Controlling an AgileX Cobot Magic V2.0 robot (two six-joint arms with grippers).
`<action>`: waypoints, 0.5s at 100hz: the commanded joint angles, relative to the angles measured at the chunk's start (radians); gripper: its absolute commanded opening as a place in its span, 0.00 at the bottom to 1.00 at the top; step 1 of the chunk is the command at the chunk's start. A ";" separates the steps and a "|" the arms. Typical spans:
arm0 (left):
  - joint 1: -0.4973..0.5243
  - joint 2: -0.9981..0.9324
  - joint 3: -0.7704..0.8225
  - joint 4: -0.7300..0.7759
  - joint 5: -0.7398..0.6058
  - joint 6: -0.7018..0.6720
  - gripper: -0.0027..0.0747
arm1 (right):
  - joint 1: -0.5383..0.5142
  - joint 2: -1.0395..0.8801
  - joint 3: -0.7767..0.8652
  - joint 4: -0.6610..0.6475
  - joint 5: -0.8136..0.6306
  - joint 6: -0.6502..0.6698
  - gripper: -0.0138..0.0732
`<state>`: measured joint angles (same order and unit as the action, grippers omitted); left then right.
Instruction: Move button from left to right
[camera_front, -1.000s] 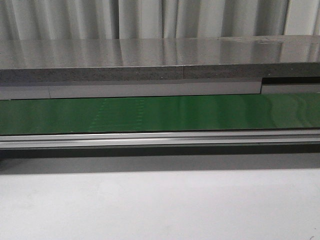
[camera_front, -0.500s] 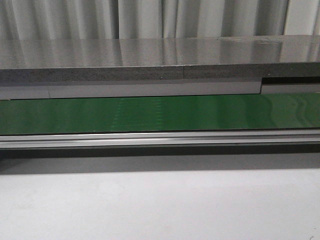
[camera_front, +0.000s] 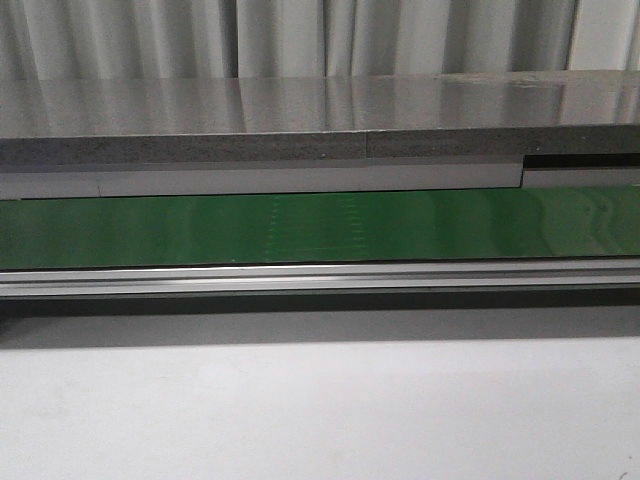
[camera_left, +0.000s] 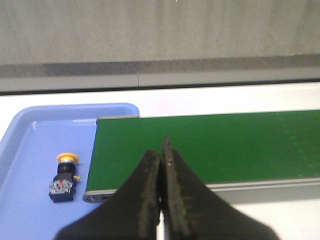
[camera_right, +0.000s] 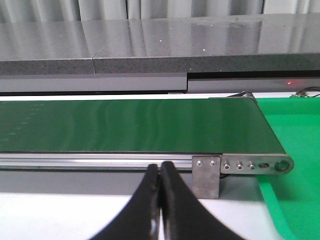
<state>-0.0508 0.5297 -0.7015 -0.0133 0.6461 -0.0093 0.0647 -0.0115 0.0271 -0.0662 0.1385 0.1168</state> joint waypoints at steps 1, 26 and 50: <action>-0.009 0.098 -0.109 -0.014 0.043 -0.011 0.01 | -0.003 -0.019 -0.015 -0.010 -0.086 0.001 0.08; -0.009 0.295 -0.218 -0.046 0.153 -0.011 0.01 | -0.003 -0.019 -0.015 -0.010 -0.086 0.001 0.08; -0.009 0.390 -0.218 -0.059 0.179 -0.011 0.01 | -0.003 -0.019 -0.015 -0.010 -0.086 0.001 0.08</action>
<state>-0.0508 0.9012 -0.8830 -0.0568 0.8596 -0.0093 0.0647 -0.0115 0.0271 -0.0662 0.1385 0.1168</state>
